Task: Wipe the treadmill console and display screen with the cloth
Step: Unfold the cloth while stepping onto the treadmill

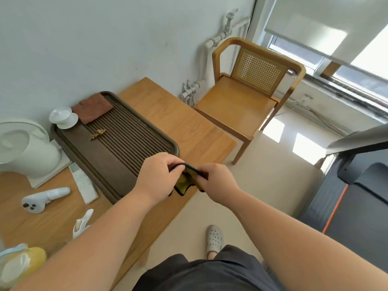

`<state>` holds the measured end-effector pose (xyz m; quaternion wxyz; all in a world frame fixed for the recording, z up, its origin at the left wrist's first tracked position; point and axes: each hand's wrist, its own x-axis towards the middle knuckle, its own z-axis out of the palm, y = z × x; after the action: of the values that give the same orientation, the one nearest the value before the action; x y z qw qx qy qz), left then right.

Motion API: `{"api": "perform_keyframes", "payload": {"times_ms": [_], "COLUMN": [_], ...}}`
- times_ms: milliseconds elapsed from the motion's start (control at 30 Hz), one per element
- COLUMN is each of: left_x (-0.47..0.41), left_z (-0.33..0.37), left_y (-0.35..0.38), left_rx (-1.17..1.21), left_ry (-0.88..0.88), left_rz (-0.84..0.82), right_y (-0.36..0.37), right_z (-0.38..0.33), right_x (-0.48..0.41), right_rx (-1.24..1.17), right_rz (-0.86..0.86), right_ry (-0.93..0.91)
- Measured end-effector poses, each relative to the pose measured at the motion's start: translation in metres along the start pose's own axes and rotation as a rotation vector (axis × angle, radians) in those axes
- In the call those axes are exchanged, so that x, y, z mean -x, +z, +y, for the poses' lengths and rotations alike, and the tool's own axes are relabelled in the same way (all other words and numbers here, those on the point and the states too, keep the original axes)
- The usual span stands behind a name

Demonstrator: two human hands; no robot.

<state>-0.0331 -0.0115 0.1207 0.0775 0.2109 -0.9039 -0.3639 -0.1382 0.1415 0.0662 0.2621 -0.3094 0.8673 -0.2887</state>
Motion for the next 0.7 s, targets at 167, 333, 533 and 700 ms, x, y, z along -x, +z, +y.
{"api": "perform_keyframes", "payload": {"times_ms": [167,333,533,700], "left_x": [0.027,0.066,0.098,0.124], "left_z": [-0.005,0.000,0.024,0.060], "left_y": [-0.016,-0.018,0.005,0.054], "left_rx": [0.031,0.093,0.185,0.267], "left_ry": [0.030,0.101,0.159,0.212], "left_rz": [0.038,-0.047,-0.253,-0.414], "right_y": [-0.001,0.007,0.000,0.006], "right_z": [-0.007,-0.017,-0.015,0.009], "right_x": [0.055,0.149,0.249,0.321], "right_rx": [-0.033,-0.077,-0.210,-0.266], "right_rz": [0.247,0.373,0.558,0.687], "right_ry": [0.123,0.244,0.309,0.410]}}
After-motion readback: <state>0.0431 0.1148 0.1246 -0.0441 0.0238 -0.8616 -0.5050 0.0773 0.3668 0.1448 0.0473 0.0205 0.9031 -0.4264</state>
